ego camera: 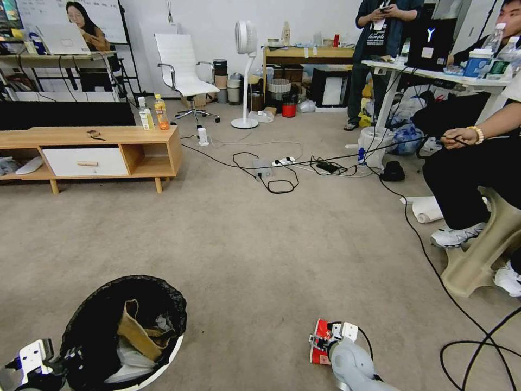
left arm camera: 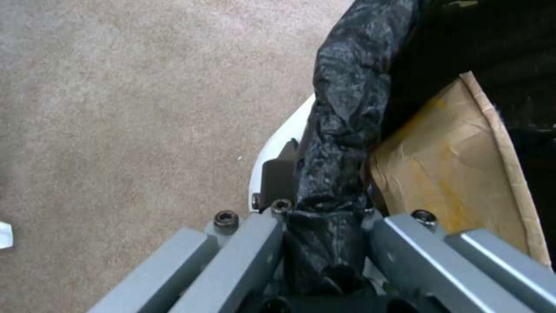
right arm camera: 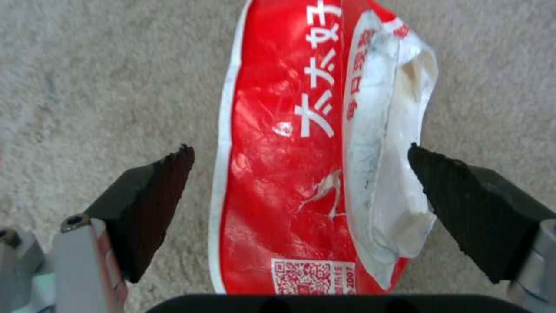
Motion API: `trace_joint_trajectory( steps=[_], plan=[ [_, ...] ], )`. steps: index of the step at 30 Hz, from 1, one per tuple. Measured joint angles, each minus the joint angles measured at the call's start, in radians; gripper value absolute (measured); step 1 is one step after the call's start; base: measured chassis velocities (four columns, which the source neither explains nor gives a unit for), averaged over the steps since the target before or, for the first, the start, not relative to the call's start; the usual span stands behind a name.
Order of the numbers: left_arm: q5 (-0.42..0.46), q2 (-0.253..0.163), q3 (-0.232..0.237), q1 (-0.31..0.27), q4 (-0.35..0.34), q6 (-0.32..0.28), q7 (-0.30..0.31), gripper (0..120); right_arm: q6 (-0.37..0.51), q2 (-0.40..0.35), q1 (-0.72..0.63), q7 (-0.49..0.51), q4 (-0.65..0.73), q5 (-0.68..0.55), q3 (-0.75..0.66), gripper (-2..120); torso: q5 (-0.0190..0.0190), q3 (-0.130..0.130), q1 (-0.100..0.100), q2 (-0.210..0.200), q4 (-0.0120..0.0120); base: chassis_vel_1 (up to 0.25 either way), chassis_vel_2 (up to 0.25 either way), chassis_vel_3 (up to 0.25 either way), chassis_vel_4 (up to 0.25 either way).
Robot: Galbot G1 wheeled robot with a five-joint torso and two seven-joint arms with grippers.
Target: Pick up the trash bin and place the garbage on the floor into it.
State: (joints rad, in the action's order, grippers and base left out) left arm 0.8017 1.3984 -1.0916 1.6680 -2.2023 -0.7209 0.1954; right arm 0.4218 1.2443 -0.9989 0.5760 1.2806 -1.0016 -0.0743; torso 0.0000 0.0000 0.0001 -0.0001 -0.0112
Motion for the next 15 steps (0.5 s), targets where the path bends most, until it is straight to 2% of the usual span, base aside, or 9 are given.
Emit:
trace_joint_trajectory(
  steps=[5, 7, 11, 12, 13, 15],
  plan=[
    [-0.001, 0.001, 0.0, -0.001, 0.002, 0.002, 0.0, 1, -0.007, 0.005, 0.004, -0.009, -0.021, 0.012, 0.002, 92, 0.0, 0.0, 0.0, 0.0, 0.0002, 0.0, 0.0, 0.0, 0.0],
    [-0.002, 0.001, 0.0, -0.001, 0.003, 0.003, 0.0, 1, -0.011, 0.007, 0.004, -0.015, -0.033, 0.017, 0.002, 84, 0.0, 0.0, 0.0, 0.0, 0.0, 0.0, 0.0, 0.0, 0.0],
    [-0.002, 0.002, 0.0, -0.001, 0.003, 0.003, 0.0, 1, -0.012, 0.007, 0.004, -0.017, -0.037, 0.019, 0.002, 82, 0.0, 0.0, 0.0, 0.0, 0.0, 0.0, 0.0, 0.0, 0.0],
    [-0.002, 0.002, 0.001, -0.001, 0.003, 0.003, 0.0, 1, -0.017, 0.009, 0.004, -0.022, -0.046, 0.023, 0.003, 69, 0.0, 0.0, 0.0, 0.0, 0.0001, 0.0, 0.0, 0.0, 0.0],
    [-0.003, 0.002, 0.001, -0.001, 0.004, 0.003, 0.0, 1, -0.019, 0.011, 0.004, -0.024, -0.053, 0.026, 0.003, 61, -0.0002, 0.0, 0.0, 0.0, 0.0001, 0.0, 0.0, 0.0, 0.0],
    [-0.003, 0.002, 0.001, -0.001, 0.004, 0.003, 0.0, 1, -0.02, 0.012, 0.004, -0.025, -0.057, 0.028, 0.003, 56, -0.0002, 0.0, 0.0, 0.0, 0.0, 0.0, 0.0, 0.0, 0.0]
  ],
)
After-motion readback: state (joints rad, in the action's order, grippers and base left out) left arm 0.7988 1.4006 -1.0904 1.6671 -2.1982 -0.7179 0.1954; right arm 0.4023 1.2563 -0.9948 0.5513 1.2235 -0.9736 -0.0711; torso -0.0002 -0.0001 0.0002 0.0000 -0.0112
